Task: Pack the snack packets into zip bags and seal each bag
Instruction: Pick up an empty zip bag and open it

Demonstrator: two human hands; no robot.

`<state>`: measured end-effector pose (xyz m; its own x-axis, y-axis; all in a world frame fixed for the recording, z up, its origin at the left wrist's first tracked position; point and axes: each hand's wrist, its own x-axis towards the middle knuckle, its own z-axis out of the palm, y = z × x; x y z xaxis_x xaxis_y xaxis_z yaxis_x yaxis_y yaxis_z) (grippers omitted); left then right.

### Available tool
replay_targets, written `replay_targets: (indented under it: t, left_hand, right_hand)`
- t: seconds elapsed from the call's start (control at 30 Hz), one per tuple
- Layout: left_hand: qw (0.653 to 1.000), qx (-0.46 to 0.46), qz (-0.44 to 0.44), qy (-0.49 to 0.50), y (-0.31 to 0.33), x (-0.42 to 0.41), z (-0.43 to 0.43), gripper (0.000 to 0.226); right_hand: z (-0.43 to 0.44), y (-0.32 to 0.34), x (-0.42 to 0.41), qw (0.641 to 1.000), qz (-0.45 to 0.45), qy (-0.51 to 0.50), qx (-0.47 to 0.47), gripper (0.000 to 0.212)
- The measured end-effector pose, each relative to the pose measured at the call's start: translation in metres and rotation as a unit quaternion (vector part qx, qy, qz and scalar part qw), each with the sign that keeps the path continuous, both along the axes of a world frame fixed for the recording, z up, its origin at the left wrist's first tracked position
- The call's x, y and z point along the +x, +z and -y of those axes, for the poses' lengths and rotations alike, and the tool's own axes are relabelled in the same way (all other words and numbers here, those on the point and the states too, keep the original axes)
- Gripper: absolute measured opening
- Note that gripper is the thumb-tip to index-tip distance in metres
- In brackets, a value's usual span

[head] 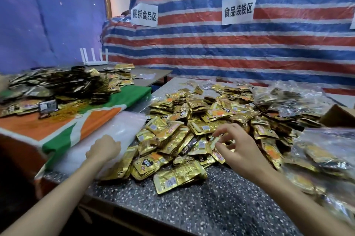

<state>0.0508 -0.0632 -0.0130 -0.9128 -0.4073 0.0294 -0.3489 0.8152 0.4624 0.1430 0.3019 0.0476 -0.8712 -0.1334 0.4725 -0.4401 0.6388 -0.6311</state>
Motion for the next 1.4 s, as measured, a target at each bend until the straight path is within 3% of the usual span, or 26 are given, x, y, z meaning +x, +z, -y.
replay_targets:
  t: [0.2, 0.37, 0.6, 0.7, 0.8, 0.83, 0.9, 1.03, 1.1, 1.17, 1.27, 1.4]
  left_hand:
    - [0.998, -0.061, -0.005, -0.022, 0.001, 0.013, -0.002, 0.046]
    - [0.997, -0.056, -0.045, 0.005, -0.003, 0.012, 0.003, 0.049]
    - [0.993, -0.016, -0.111, 0.043, 0.009, 0.014, 0.003, 0.038]
    - [0.989, 0.024, -0.135, 0.05, 0.017, 0.016, 0.006, 0.036]
    - [0.984, 0.028, -0.17, 0.055, 0.03, 0.019, 0.01, 0.01]
    - [0.981, 0.026, -0.187, 0.053, 0.034, 0.019, 0.01, 0.007]
    - [0.973, 0.025, -0.229, 0.018, 0.043, 0.021, 0.006, 0.025]
    - [0.932, 0.058, -0.339, -0.114, 0.063, 0.033, -0.021, 0.025]
    - [0.901, 0.081, -0.386, -0.181, 0.072, 0.047, -0.043, 0.017]
    - [0.862, 0.075, -0.424, -0.267, 0.079, 0.063, -0.065, 0.018]
    - [0.808, 0.022, -0.454, -0.373, 0.079, 0.077, -0.089, 0.009]
    - [0.757, -0.034, -0.494, -0.426, 0.068, 0.077, -0.108, 0.013]
  right_hand:
    - [0.002, -0.009, 0.0, 0.998, 0.036, 0.025, 0.043, 0.019]
    - [0.016, -0.026, -0.003, 0.978, 0.103, 0.076, 0.163, 0.026]
    - [0.05, -0.055, -0.013, 0.922, 0.124, 0.094, 0.355, 0.067]
    - [0.058, -0.06, -0.016, 0.912, 0.117, 0.076, 0.385, 0.07]
    - [0.059, -0.06, -0.018, 0.911, 0.135, 0.082, 0.381, 0.074]
    - [0.058, -0.059, -0.018, 0.915, 0.147, 0.086, 0.366, 0.075]
    - [0.059, -0.055, -0.018, 0.936, 0.157, 0.09, 0.3, 0.071]
    - [0.071, -0.037, -0.013, 0.976, 0.192, 0.1, 0.012, 0.045]
    - [0.076, -0.02, -0.012, 0.944, 0.259, 0.107, -0.173, 0.057]
    - [0.072, 0.0, -0.011, 0.877, 0.334, 0.097, -0.332, 0.083]
    - [0.048, 0.023, -0.009, 0.794, 0.381, 0.086, -0.465, 0.102]
    - [0.013, 0.038, 0.005, 0.767, 0.37, 0.06, -0.521, 0.059]
